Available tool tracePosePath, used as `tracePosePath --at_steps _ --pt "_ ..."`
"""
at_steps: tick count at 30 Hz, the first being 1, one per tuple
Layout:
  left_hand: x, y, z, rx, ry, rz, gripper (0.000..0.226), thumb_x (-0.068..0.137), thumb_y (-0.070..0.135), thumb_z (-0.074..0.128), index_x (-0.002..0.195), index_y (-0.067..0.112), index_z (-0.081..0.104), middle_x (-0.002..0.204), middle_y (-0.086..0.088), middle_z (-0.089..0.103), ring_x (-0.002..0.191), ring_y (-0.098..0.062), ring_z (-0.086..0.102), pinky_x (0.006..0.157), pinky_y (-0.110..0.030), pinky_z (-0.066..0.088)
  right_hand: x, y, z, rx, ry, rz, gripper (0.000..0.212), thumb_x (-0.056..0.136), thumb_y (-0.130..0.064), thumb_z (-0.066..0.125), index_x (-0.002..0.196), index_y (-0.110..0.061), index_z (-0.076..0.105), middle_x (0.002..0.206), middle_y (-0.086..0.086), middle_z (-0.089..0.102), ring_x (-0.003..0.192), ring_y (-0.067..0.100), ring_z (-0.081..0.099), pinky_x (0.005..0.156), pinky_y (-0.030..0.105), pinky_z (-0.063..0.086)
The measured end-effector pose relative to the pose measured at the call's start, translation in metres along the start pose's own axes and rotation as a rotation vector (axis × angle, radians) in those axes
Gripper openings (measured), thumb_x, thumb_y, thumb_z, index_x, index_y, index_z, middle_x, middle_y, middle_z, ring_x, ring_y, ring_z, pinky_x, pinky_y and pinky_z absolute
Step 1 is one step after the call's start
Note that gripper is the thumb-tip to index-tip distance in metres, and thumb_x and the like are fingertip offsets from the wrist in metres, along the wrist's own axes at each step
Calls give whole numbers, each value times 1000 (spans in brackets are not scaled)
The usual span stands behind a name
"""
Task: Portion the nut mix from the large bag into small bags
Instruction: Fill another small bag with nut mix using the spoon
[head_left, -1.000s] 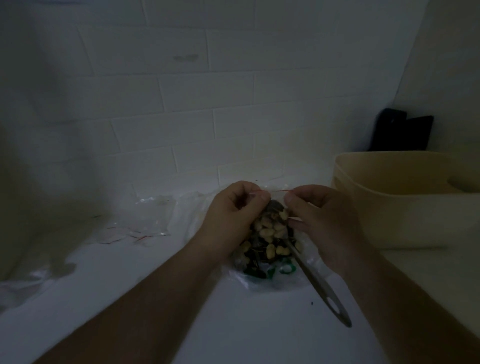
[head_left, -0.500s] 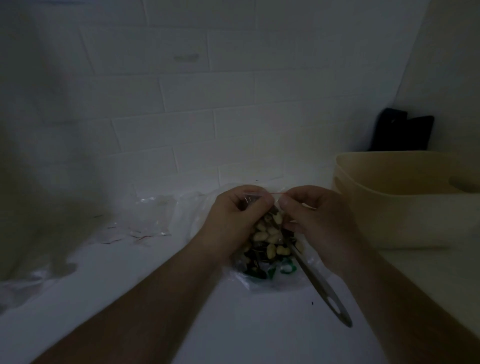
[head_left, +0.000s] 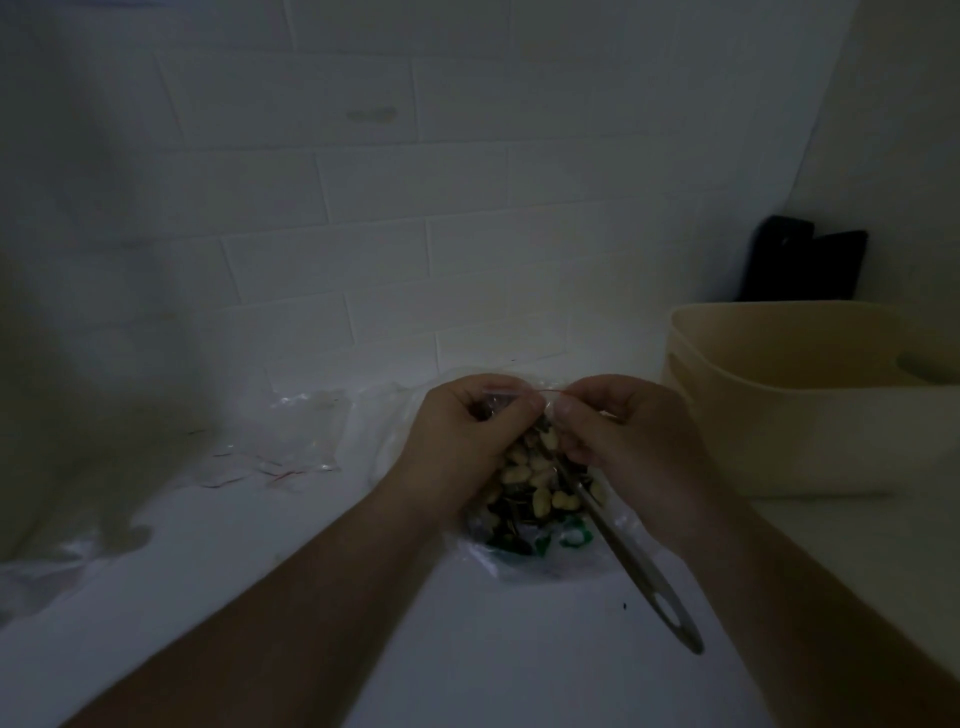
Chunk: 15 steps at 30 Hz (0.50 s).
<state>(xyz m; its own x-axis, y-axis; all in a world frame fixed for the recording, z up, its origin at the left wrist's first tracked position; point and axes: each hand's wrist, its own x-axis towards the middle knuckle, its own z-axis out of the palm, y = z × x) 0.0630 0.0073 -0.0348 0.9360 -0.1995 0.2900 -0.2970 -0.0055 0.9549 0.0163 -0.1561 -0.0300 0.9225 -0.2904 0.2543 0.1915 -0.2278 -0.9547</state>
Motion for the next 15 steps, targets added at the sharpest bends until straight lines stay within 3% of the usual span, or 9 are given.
tracePosePath --at_steps 3,6,8,12,15 --pt "1 0 1 -3 5 -10 8 93 11 76 86 13 79 85 -4 79 79 -14 74 80 -33 62 0 0 0 -17 7 2 4 89 -28 78 89 -24 78 81 -4 78 72 15 76 79 46 65" --pt "2 -2 2 -20 4 -27 7 93 12 75 91 7 79 90 -11 79 87 -26 76 87 -45 62 -1 -1 0 -52 30 -12 6 89 -29 78 84 -25 78 76 -4 77 70 14 75 76 46 65" --pt "1 -2 2 -42 -10 -36 9 94 12 75 93 4 79 92 -15 79 93 -35 76 90 -51 61 -1 -1 0 -66 33 -24 8 89 -28 77 81 -26 76 72 -4 75 66 11 73 70 40 63" --pt "-1 -3 2 -30 -35 -48 7 94 14 75 91 9 79 91 -12 79 93 -35 76 90 -50 62 -2 -2 1 -84 25 -39 10 87 -28 75 78 -24 74 65 -7 71 58 4 66 57 24 52" --pt "0 -2 2 -49 -46 -41 11 95 12 73 86 13 79 90 -15 79 86 -28 76 87 -47 62 -1 -1 1 -42 3 -7 6 87 -29 75 82 -26 77 77 -6 76 72 10 74 70 37 63"
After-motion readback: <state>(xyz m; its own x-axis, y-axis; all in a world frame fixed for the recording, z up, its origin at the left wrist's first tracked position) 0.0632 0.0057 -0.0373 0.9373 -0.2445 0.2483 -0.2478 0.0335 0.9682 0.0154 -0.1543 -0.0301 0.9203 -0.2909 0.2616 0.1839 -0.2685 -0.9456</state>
